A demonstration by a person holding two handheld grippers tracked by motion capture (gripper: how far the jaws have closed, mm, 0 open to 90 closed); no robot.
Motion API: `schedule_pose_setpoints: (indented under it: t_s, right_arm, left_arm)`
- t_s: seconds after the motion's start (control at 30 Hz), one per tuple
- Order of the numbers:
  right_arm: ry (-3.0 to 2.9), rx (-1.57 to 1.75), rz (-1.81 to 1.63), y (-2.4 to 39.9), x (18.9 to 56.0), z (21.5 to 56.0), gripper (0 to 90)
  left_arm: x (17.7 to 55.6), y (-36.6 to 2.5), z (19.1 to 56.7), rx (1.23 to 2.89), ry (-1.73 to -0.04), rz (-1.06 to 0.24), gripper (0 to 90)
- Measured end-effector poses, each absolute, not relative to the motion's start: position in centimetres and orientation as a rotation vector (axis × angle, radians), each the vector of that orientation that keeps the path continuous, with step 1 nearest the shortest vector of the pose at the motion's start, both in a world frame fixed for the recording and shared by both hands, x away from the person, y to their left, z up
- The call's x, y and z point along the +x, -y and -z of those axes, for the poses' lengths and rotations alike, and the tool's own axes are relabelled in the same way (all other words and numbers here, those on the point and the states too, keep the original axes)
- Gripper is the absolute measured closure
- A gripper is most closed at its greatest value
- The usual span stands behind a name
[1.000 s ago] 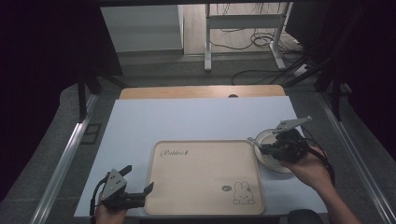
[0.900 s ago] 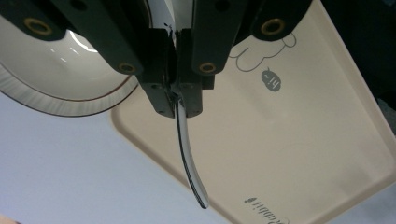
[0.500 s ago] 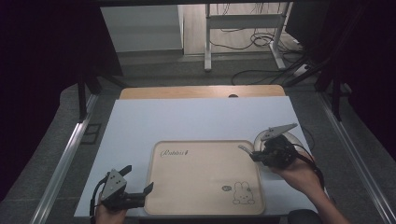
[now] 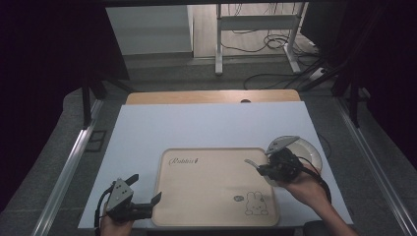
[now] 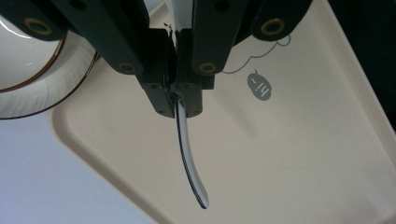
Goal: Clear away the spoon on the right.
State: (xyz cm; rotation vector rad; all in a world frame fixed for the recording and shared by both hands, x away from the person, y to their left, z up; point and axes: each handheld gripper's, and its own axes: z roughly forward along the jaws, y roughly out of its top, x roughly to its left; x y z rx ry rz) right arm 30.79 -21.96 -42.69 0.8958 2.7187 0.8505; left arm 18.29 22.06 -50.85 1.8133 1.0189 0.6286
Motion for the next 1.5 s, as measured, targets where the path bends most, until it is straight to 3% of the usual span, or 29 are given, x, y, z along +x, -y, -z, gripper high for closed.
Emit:
schedule_pose_setpoints:
  t_s: [1.5]
  right_arm:
    - [-2.750,0.947,-0.813,19.6,32.3,48.6,85.1]
  left_arm:
    - [18.3,-22.1,50.9,1.815,-1.020,-0.628,3.6]
